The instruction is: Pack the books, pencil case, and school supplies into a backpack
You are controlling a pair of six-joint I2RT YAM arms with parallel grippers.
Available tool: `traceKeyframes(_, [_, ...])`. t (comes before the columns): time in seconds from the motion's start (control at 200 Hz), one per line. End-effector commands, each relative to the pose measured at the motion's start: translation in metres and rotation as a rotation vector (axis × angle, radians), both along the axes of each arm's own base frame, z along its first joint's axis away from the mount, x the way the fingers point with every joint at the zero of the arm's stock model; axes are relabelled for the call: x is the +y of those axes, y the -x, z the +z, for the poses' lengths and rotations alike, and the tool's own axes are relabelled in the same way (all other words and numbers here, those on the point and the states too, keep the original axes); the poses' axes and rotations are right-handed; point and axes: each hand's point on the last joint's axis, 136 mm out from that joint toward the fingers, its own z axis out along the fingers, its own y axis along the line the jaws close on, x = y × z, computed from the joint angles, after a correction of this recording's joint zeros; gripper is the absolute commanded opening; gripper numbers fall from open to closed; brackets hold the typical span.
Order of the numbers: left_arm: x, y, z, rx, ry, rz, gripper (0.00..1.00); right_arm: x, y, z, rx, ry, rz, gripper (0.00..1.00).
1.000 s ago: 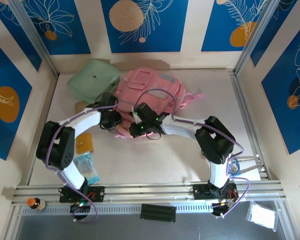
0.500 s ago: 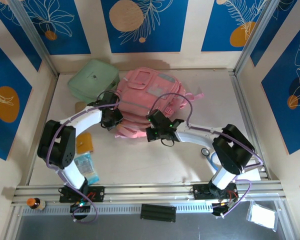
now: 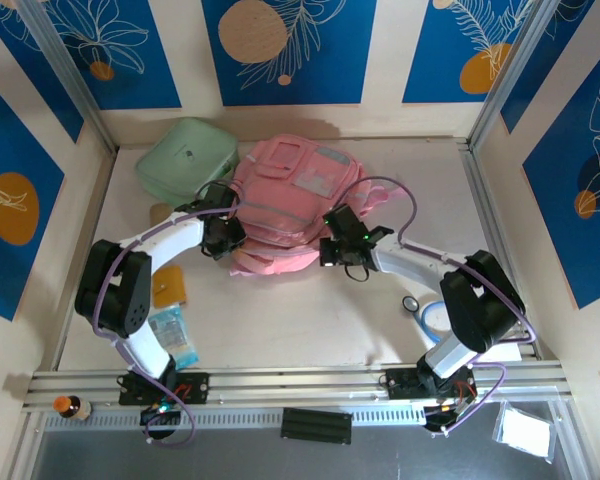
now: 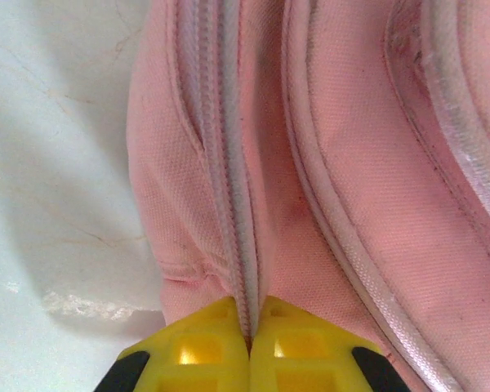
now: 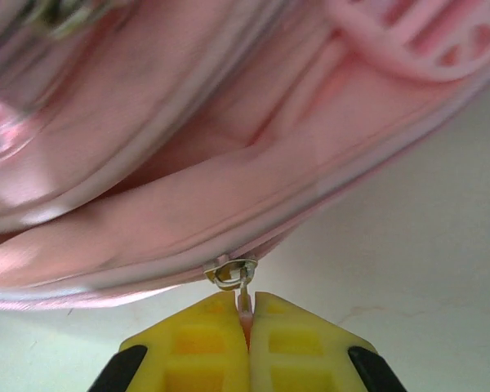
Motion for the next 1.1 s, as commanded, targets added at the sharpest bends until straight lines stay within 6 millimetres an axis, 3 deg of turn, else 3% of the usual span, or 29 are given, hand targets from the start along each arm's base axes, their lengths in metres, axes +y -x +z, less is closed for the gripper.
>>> traceKeyframes(0.0, [0.012,-0.002,0.007,-0.013,-0.063,-0.025,0.00,-0.026,-0.015,0.000,0.018,-0.001,-0.077,0.00])
traceKeyframes(0.235, [0.007,0.003,0.008,-0.005,-0.045,-0.081,0.00,-0.060,-0.045,0.000,0.056,-0.018,-0.204,0.00])
traceKeyframes(0.415, [0.003,0.008,0.005,0.008,-0.034,-0.132,0.00,-0.081,-0.060,0.002,0.071,-0.014,-0.301,0.09])
traceKeyframes(0.515, [0.003,0.012,0.005,0.014,-0.032,-0.150,0.00,-0.101,-0.064,-0.002,0.102,0.028,-0.400,0.19])
traceKeyframes(0.59, [0.001,0.017,0.005,0.017,-0.023,-0.164,0.00,-0.115,-0.065,-0.004,0.134,0.037,-0.465,0.21])
traceKeyframes(0.685, [-0.008,0.026,0.006,0.015,0.008,-0.191,0.00,-0.112,-0.066,0.002,0.133,0.001,-0.448,0.25])
traceKeyframes(0.905, [-0.044,0.056,0.004,0.006,0.068,-0.261,0.00,-0.087,-0.052,0.048,0.019,-0.207,-0.314,0.50])
traceKeyframes(1.005, [-0.061,0.067,0.009,-0.018,0.047,-0.358,0.12,-0.084,-0.046,0.069,-0.041,-0.297,-0.289,0.59])
traceKeyframes(1.095, [-0.057,0.071,0.020,-0.045,-0.049,-0.456,0.30,-0.083,-0.043,0.080,-0.067,-0.363,-0.274,0.65])
